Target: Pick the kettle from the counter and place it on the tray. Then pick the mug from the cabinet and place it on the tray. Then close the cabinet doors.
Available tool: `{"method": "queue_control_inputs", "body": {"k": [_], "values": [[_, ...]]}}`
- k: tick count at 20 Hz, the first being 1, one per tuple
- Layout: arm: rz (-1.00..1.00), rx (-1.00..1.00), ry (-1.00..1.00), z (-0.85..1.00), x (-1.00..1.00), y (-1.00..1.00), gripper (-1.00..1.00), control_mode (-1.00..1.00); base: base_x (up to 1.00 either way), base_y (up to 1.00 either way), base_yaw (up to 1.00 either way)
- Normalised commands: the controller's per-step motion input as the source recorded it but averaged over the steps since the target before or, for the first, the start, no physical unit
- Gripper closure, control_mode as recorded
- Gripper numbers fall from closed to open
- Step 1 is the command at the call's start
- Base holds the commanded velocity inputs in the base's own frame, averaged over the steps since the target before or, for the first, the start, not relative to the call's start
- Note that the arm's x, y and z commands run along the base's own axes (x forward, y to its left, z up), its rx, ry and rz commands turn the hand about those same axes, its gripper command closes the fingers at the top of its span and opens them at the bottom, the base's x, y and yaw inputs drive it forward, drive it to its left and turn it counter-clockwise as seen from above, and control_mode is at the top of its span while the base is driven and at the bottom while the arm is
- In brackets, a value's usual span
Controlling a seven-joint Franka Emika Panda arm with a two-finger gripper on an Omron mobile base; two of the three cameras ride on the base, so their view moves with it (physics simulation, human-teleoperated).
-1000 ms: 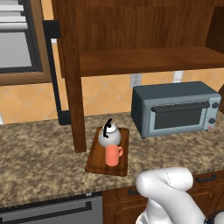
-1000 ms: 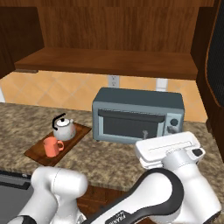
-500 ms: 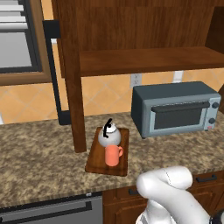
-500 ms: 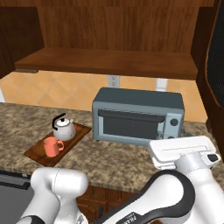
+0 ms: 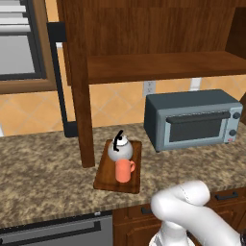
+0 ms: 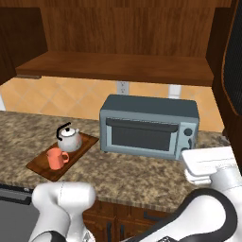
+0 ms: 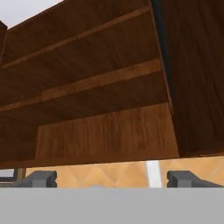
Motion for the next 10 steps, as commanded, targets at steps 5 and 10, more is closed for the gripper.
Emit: {"method": "queue_control_inputs", "body": {"k": [5, 10], "values": [[0.0, -0.08, -0.11, 0.44, -0.2, -0.35, -1.0, -1.0, 0.0, 0.0, 0.0], [0.0, -0.13, -0.08, 0.38, -0.23, -0.25, -1.0, -1.0, 0.0, 0.0, 0.0]]}}
